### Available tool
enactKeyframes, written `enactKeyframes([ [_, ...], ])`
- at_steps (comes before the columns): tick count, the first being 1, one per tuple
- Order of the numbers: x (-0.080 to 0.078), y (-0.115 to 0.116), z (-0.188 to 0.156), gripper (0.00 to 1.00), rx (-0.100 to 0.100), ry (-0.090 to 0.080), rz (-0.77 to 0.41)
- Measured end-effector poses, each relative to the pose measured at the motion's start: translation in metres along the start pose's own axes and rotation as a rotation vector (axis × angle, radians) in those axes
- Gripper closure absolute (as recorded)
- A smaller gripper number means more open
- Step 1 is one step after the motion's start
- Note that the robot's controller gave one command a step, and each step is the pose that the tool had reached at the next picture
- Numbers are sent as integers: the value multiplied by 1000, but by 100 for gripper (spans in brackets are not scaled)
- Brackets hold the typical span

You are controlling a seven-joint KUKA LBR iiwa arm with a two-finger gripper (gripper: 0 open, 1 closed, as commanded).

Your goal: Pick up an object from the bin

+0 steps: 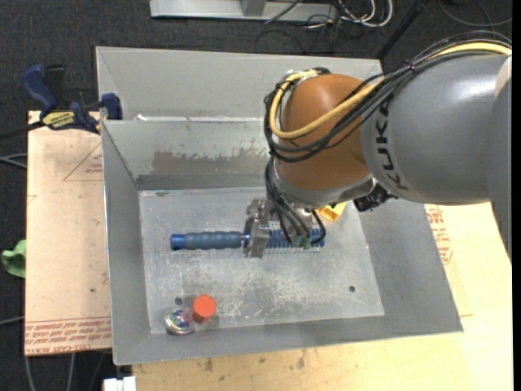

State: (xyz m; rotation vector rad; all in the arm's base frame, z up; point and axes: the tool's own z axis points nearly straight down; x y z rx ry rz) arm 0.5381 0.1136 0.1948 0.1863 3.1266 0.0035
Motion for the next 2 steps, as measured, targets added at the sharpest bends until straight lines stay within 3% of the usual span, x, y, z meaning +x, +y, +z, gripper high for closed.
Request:
enactKeyframes([
  [1, 26, 15, -73, 100, 0, 5, -222],
  [2, 11, 44, -118, 100, -1, 4, -389],
])
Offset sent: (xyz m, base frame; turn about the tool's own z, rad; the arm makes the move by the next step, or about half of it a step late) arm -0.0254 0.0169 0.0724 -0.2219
